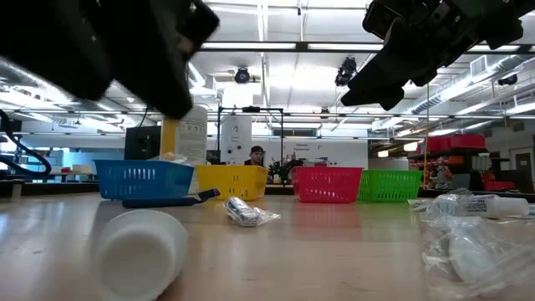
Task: Pick & Place Travel size toiletries
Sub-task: Put the white toothpaste into the yellow bin
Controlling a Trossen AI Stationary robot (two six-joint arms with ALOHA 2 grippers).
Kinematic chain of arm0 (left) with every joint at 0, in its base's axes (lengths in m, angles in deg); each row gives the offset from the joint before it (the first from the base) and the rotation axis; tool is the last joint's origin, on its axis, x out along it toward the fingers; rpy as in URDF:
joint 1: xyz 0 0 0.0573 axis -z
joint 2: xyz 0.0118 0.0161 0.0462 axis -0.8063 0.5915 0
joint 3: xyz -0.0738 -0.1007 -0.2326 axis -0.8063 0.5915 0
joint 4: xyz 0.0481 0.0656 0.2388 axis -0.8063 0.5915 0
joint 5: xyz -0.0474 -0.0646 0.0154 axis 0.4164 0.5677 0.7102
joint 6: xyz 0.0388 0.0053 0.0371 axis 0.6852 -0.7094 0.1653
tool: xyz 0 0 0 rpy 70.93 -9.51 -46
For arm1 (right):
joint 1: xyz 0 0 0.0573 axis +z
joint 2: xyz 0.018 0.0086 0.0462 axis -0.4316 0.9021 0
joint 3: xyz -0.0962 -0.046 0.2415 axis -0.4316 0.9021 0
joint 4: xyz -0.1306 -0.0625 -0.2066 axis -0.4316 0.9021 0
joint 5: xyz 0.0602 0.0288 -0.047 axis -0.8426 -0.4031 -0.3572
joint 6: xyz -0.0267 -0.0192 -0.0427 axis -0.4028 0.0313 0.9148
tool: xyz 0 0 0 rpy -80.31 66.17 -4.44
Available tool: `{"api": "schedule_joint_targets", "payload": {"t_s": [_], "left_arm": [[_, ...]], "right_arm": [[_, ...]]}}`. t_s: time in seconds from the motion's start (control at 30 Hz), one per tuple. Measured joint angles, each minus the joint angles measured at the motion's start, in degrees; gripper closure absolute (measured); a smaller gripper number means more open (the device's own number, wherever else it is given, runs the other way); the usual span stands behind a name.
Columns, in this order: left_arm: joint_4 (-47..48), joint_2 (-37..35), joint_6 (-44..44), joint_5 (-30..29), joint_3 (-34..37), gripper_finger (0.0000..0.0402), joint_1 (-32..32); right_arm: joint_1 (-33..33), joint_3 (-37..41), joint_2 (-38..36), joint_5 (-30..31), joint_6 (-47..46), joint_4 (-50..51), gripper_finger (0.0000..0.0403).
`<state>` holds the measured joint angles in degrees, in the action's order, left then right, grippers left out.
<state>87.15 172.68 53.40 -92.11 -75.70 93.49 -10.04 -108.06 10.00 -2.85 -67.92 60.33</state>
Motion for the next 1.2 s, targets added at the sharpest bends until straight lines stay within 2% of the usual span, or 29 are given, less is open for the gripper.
{"api": "schedule_joint_targets", "payload": {"t_s": [0.1,0.37,0.67,0.87,0.97,1.07,1.2], "left_arm": [[2.05,0.70,2.38,4.35,0.04,0.0239,-1.53],[0.59,0.80,9.87,6.92,0.00,0.0236,-3.21],[0.38,1.04,15.28,10.43,-0.01,0.0175,-3.76],[-3.89,3.95,17.29,11.34,0.07,0.0148,-4.50],[-5.71,4.17,18.04,10.82,-0.17,0.0145,-4.93],[-4.98,5.76,15.08,14.97,-0.06,0.0147,-5.53],[-4.36,7.39,16.03,15.88,-0.15,0.0153,-5.48]], "right_arm": [[0.00,0.02,-0.01,0.00,0.01,0.08,0.0235],[0.00,0.02,-0.01,-0.02,0.01,0.10,0.0235],[0.00,0.02,0.00,-0.01,-0.01,0.10,0.0235],[0.00,0.07,0.00,-0.01,-0.17,-0.09,0.0235],[0.00,0.09,0.00,-0.01,-0.19,-0.07,0.0235],[0.00,0.07,0.00,0.00,-0.19,-0.09,0.0235],[0.00,0.07,0.00,-0.01,-0.19,-0.02,0.0235]]}}
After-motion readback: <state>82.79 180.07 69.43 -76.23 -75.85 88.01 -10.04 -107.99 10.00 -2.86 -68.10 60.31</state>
